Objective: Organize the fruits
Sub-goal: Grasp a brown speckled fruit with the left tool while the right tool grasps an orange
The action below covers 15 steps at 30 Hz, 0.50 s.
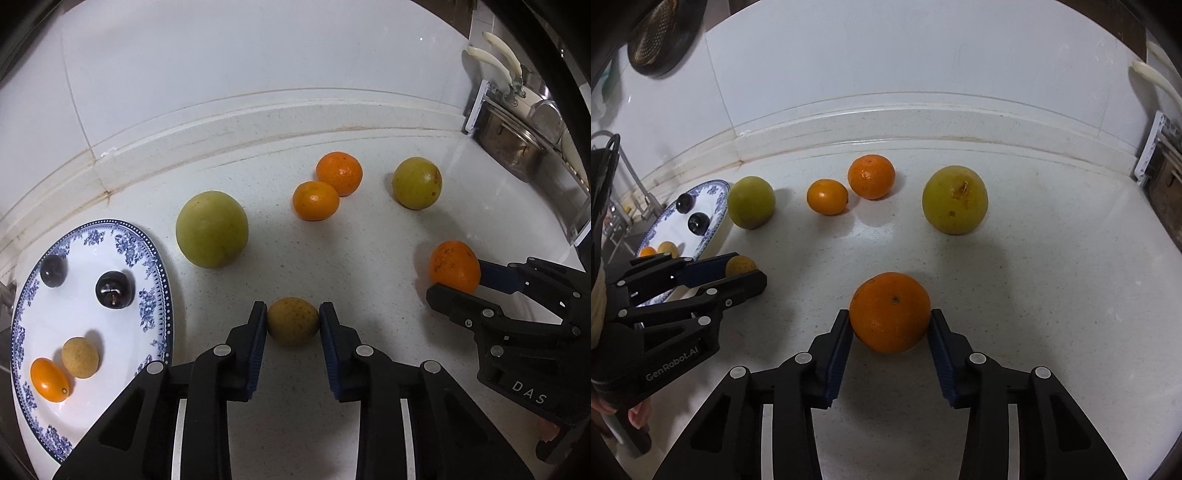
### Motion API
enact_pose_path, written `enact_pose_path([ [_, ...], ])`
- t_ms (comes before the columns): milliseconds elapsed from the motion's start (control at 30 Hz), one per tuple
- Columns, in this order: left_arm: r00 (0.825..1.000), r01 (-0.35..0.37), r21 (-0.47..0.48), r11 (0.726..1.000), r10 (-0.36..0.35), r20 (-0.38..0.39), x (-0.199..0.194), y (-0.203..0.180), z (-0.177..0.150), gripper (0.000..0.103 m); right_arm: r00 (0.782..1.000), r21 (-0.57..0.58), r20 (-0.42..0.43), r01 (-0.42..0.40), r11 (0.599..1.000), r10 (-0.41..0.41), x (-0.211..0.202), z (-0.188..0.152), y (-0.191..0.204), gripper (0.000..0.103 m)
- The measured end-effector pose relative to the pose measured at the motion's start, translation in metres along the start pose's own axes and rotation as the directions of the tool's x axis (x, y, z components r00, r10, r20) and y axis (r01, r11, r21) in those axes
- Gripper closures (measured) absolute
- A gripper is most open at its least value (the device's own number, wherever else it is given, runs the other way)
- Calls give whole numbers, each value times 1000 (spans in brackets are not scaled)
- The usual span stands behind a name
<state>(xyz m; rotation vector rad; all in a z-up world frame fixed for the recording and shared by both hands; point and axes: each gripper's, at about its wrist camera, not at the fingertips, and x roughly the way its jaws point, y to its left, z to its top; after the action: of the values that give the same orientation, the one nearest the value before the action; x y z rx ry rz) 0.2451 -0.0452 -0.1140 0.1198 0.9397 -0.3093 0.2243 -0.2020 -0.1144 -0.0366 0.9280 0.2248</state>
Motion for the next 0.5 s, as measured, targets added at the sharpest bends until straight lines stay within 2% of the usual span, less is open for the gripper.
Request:
enact_pose_path([
  [233,999,8,-10,1000,-8,40,-23,0,0,75,999,-10,36,-18,1000,19,-17,4,7,61],
  [500,992,-36,-4,999,37,118,-62,2,-6,75,995,-34,85,-47,998,50,-45,8,21,61],
])
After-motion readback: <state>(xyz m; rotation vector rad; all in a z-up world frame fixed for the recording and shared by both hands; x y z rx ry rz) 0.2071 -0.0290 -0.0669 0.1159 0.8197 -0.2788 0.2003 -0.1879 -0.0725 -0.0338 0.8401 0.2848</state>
